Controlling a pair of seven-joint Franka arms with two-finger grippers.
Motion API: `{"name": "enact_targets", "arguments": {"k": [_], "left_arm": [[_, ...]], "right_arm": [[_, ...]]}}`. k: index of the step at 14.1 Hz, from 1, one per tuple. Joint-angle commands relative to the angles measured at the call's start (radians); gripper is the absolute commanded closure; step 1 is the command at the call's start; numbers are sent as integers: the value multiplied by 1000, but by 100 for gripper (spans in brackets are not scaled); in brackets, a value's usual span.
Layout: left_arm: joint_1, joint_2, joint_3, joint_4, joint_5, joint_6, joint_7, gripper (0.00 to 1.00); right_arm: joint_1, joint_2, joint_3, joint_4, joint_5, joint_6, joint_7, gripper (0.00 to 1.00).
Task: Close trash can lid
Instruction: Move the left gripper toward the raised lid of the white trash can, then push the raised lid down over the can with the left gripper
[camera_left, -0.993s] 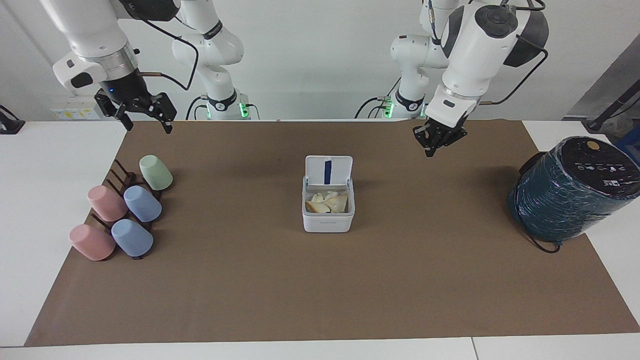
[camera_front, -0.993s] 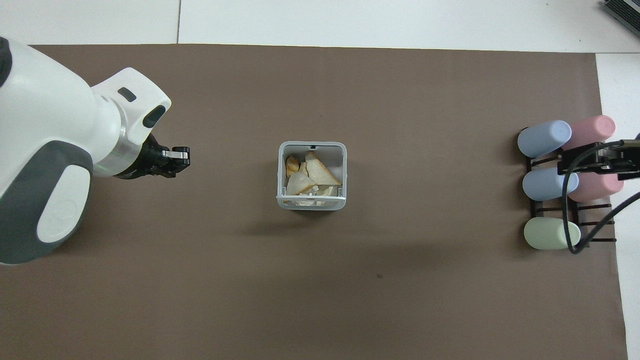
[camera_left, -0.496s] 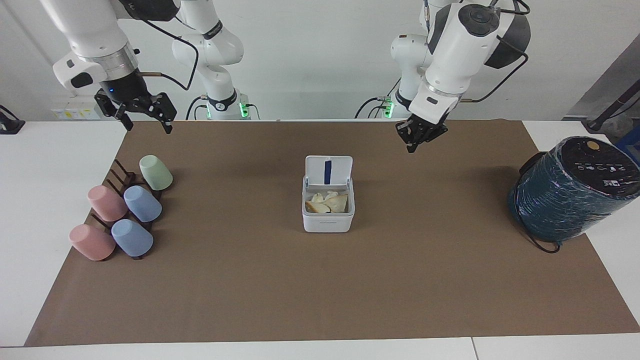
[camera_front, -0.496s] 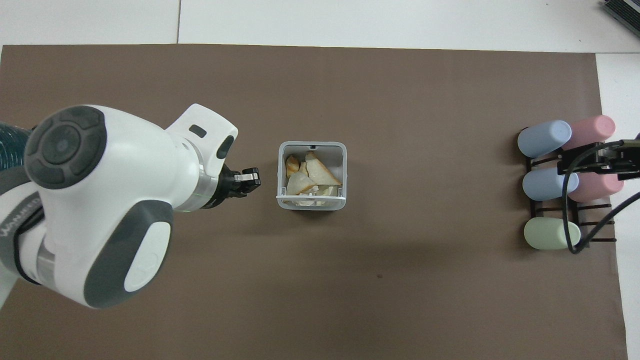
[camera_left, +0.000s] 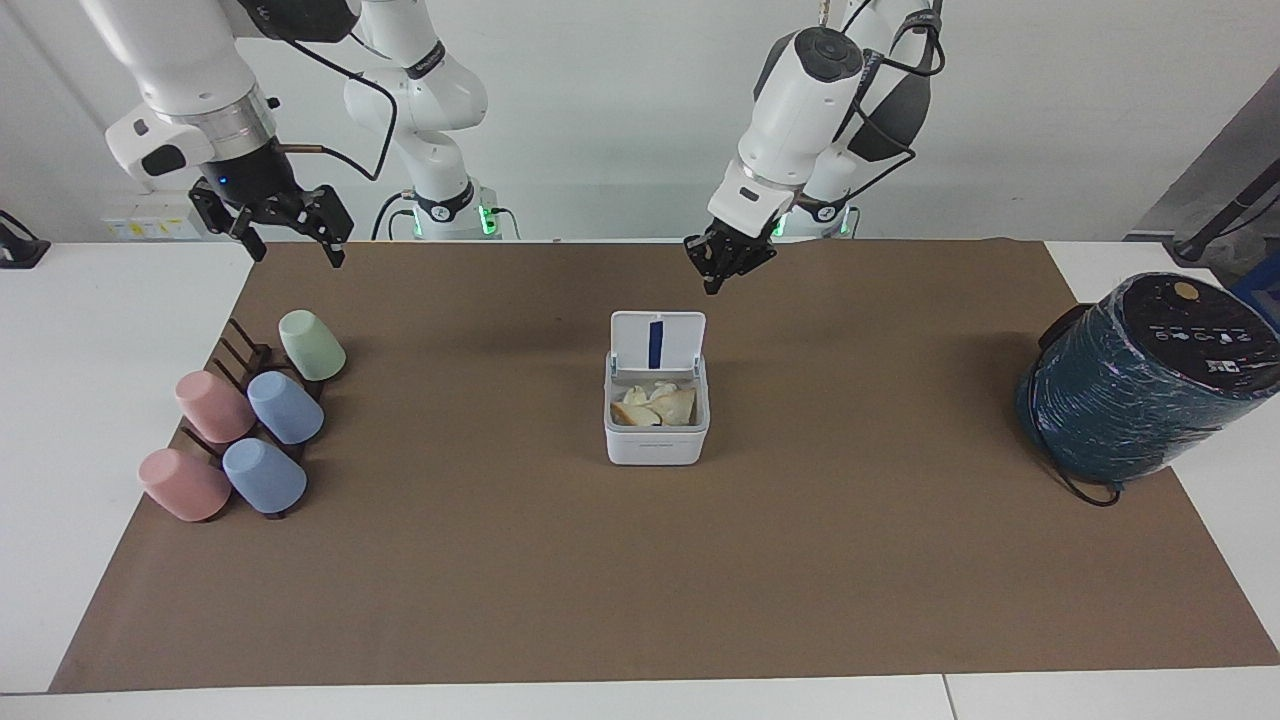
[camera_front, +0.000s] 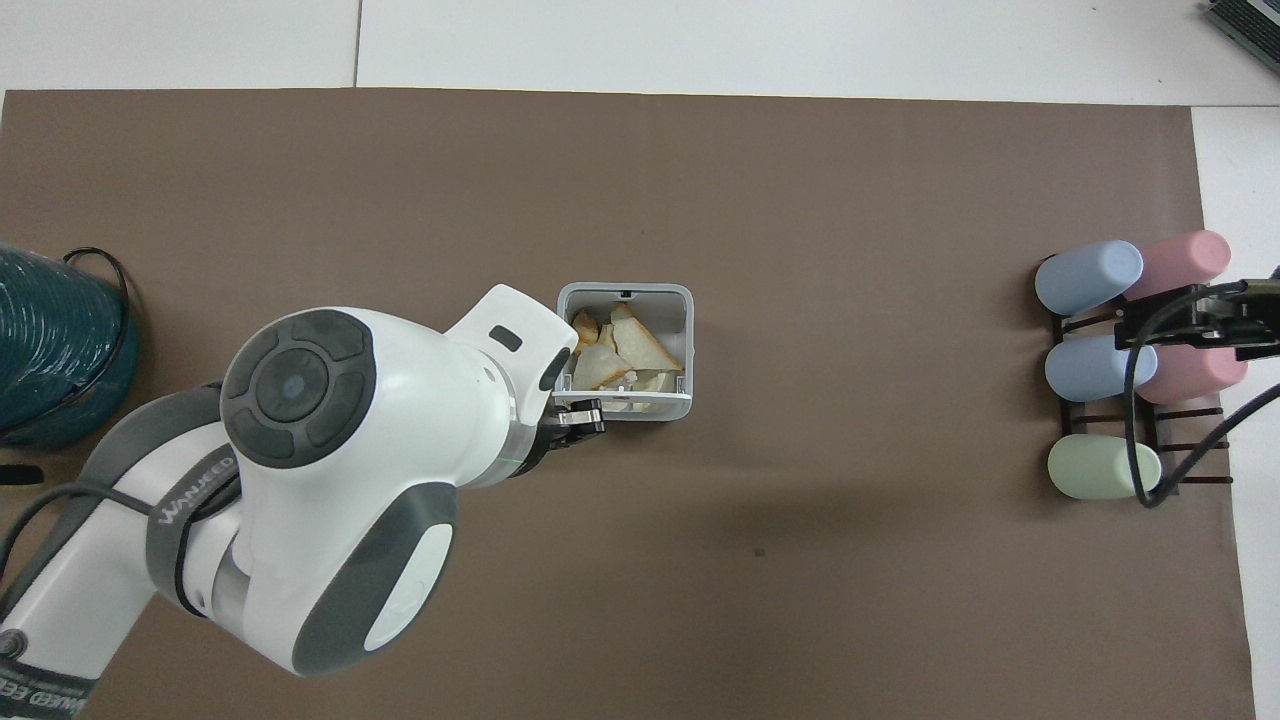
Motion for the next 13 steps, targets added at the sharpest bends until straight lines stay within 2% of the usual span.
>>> {"name": "enact_targets", "arguments": {"k": [1,6,13], "left_arm": [[-60,-26,17,-81,-14,103,-49,100],[-63,-5,18,-92,-37,207,-52,100],[-45,84,18,-86,-89,437,-52,100]], "right_arm": [[-4,-21,4,-19,-2,5,-20,0],[-4,-21,4,-19,-2,5,-20,0],[-4,-21,4,-19,-2,5,-20,0]]}}
